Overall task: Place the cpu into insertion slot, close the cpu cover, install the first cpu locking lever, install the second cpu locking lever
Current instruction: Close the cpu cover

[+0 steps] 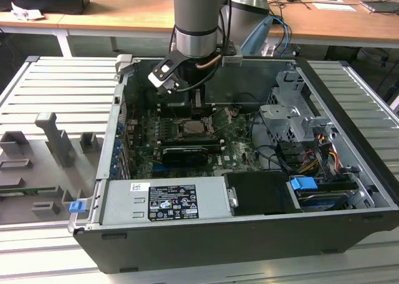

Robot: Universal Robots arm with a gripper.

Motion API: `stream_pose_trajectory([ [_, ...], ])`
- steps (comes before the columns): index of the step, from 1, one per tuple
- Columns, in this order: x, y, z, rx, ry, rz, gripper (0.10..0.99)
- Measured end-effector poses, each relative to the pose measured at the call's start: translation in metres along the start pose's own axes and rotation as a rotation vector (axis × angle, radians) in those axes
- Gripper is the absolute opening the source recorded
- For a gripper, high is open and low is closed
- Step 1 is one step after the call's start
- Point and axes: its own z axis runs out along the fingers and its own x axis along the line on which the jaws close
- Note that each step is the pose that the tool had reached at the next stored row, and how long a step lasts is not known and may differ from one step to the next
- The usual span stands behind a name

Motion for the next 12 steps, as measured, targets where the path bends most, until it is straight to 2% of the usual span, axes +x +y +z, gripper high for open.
stream_pose_trajectory([
  [12,0.0008,0.0002,-0.0039,0.0,0.0002,0.0,0.106],
])
